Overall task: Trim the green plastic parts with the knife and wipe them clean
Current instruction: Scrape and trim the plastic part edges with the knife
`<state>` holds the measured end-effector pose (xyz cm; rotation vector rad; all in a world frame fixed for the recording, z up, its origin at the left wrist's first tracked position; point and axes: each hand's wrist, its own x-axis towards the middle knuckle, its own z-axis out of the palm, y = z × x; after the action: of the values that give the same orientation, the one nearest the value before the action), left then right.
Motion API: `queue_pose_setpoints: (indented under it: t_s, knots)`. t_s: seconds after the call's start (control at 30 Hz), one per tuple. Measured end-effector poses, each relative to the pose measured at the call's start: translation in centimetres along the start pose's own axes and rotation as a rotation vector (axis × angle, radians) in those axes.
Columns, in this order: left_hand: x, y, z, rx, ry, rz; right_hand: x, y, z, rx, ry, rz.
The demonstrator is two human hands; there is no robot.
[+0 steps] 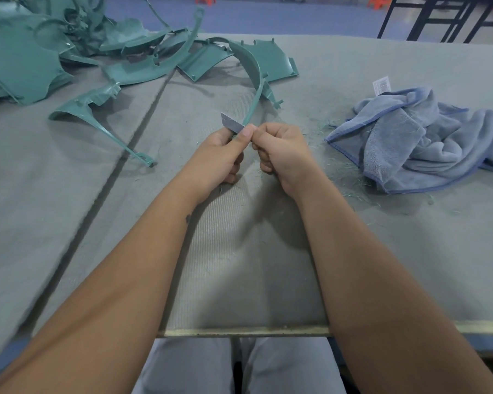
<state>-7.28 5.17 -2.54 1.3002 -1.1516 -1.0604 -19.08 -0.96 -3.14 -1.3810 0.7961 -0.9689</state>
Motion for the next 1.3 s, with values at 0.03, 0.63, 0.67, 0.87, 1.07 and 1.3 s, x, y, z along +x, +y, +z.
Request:
queue_pose_setpoints:
  t_s: [0.03, 0.63, 0.67, 0.87, 1.07, 1.3]
  knots:
    - [0.0, 0.0, 0.0, 0.019, 0.011, 0.004, 0.1, 0.0, 0.0, 0.005, 0.006, 0.000]
    - [-0.2, -0.3, -2.5, 0.549, 0.080, 0.188, 1.2, 0.7, -0.9, 0.083, 0.019, -0.029]
    - [-0.1, -0.3, -2.5, 0.543, 0.076, 0.197, 1.2, 0.8, -1.0, 0.065, 0.002, -0.034]
    - [0.6, 0.1, -2.4, 0.527, 0.099, 0.190, 1.0, 0.8, -0.6, -0.073, -0.060, -0.086]
    - [0.4, 0.6, -1.9, 0.284, 0.074, 0.041, 0.8, 0.3, -0.3, -0.158, -0.085, -0.066]
    - [0.8, -0.1, -1.5, 0.328, 0.152, 0.064, 0.7, 0.1, -0.2, -0.117, -0.059, -0.003]
